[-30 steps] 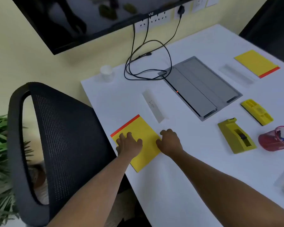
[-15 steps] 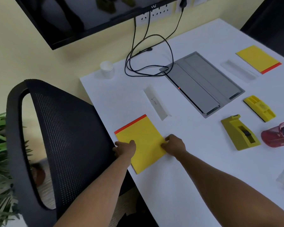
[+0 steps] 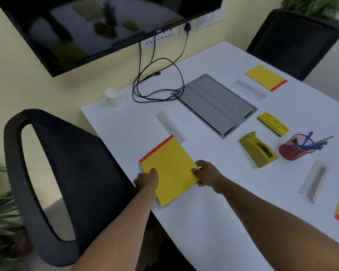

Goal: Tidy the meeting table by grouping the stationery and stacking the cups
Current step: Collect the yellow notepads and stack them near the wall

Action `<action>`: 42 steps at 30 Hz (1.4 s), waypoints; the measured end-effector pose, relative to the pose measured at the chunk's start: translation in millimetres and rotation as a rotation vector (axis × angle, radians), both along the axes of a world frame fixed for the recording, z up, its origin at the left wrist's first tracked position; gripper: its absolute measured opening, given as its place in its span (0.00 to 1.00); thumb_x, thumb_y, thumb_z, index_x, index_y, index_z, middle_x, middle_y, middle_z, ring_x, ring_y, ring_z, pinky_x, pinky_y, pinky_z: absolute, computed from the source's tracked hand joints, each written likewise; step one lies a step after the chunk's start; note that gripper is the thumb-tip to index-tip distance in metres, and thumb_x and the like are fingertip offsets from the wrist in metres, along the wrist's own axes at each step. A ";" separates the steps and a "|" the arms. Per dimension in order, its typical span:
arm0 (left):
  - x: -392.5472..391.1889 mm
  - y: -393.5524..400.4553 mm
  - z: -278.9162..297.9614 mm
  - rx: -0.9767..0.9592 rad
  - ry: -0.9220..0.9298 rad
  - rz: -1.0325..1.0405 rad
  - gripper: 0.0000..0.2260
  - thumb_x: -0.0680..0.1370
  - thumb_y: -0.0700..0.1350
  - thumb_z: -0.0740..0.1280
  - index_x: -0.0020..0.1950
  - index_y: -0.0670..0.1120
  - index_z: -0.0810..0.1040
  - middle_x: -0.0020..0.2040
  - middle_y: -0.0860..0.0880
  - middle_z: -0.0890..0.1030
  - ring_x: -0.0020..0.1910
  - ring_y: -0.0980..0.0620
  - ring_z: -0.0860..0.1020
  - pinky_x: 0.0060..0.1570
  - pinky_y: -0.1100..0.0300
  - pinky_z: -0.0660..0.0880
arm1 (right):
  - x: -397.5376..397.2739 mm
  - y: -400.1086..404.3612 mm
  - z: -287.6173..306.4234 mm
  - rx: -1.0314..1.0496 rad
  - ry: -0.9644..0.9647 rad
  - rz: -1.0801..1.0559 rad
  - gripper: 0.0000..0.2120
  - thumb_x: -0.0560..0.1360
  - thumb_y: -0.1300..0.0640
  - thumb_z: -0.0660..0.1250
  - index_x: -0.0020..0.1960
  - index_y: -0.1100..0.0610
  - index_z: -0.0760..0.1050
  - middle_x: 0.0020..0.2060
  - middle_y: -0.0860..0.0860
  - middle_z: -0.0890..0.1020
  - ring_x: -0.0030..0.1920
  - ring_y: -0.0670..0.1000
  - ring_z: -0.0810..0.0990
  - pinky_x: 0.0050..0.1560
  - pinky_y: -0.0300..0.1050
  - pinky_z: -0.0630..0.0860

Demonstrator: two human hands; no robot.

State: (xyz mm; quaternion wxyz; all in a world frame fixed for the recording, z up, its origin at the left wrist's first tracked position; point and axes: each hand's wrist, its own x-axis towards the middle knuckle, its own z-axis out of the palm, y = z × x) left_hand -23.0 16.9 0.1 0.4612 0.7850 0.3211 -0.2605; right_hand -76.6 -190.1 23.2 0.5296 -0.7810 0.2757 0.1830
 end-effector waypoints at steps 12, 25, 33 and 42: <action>-65.5 -73.2 13.6 -0.174 -0.189 -0.412 0.25 0.82 0.58 0.57 0.74 0.44 0.67 0.67 0.41 0.75 0.63 0.39 0.74 0.62 0.46 0.73 | -109.0 -52.5 33.0 0.103 -0.237 -0.349 0.05 0.81 0.57 0.62 0.50 0.57 0.75 0.42 0.56 0.78 0.41 0.55 0.79 0.49 0.55 0.83; -194.5 -196.3 42.3 -0.301 -0.431 -0.780 0.11 0.83 0.52 0.60 0.51 0.46 0.74 0.49 0.46 0.80 0.44 0.47 0.76 0.42 0.55 0.69 | -312.0 -127.7 53.3 0.021 -0.332 -0.767 0.08 0.82 0.58 0.60 0.56 0.61 0.74 0.49 0.57 0.79 0.46 0.55 0.81 0.48 0.52 0.84; -320.9 -260.4 91.6 -0.372 -0.642 -0.934 0.08 0.83 0.51 0.59 0.52 0.48 0.73 0.48 0.50 0.78 0.48 0.45 0.76 0.47 0.54 0.71 | -453.2 -149.1 69.5 0.072 -0.340 -1.016 0.10 0.83 0.57 0.58 0.61 0.58 0.73 0.53 0.56 0.79 0.47 0.55 0.81 0.43 0.43 0.83; -463.7 -353.8 170.1 -0.542 -0.815 -1.087 0.12 0.84 0.50 0.57 0.58 0.45 0.73 0.50 0.50 0.77 0.50 0.46 0.76 0.51 0.52 0.72 | -611.4 -185.5 135.5 0.055 -0.562 -1.216 0.09 0.83 0.59 0.58 0.56 0.52 0.76 0.53 0.52 0.83 0.48 0.51 0.84 0.40 0.40 0.82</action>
